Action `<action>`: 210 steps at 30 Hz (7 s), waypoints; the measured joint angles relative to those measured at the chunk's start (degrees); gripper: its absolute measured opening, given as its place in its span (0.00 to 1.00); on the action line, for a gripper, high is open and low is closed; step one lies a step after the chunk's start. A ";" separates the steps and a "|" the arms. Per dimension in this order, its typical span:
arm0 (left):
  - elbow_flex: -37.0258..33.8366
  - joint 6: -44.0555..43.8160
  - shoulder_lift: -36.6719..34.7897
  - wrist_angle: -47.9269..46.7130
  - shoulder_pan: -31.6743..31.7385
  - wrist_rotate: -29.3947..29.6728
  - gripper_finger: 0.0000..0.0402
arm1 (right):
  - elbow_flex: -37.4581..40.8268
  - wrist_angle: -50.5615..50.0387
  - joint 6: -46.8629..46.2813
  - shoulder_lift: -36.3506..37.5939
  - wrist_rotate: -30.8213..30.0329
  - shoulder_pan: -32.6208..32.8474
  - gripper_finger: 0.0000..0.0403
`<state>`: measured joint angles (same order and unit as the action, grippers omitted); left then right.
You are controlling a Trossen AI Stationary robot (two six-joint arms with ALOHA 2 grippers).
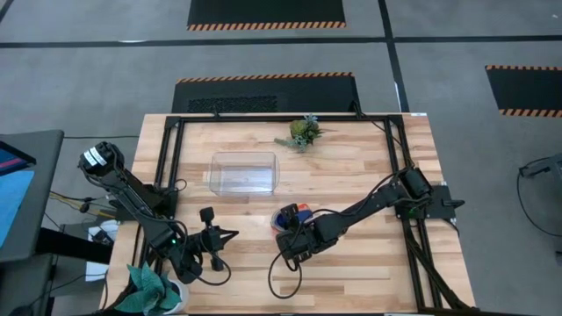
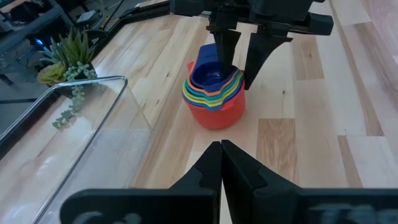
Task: Nest measuring cups in basket
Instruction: Put the stacked measuring cups into the transparent bin
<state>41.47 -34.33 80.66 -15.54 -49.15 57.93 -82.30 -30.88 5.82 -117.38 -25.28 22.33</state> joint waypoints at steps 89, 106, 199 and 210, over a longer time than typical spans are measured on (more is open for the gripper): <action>0.02 -26.85 -0.11 -27.58 -13.77 8.31 0.00 | -26.82 11.86 21.34 -6.82 10.56 -18.95 0.31; 0.02 -29.00 -0.11 -27.07 -13.64 7.91 0.00 | -26.12 13.61 13.90 -8.57 10.39 -21.68 0.31; 0.02 -29.21 -0.11 -22.48 -13.61 4.76 0.00 | -26.16 3.47 -0.83 -12.26 17.51 -23.10 0.49; 0.02 -28.65 -0.11 -22.57 -13.62 4.76 0.00 | -26.16 3.94 0.26 -12.26 17.49 -22.32 0.49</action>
<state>41.50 -62.98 80.55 -38.11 -62.76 62.70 -108.47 -26.94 6.09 -129.64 -7.79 0.01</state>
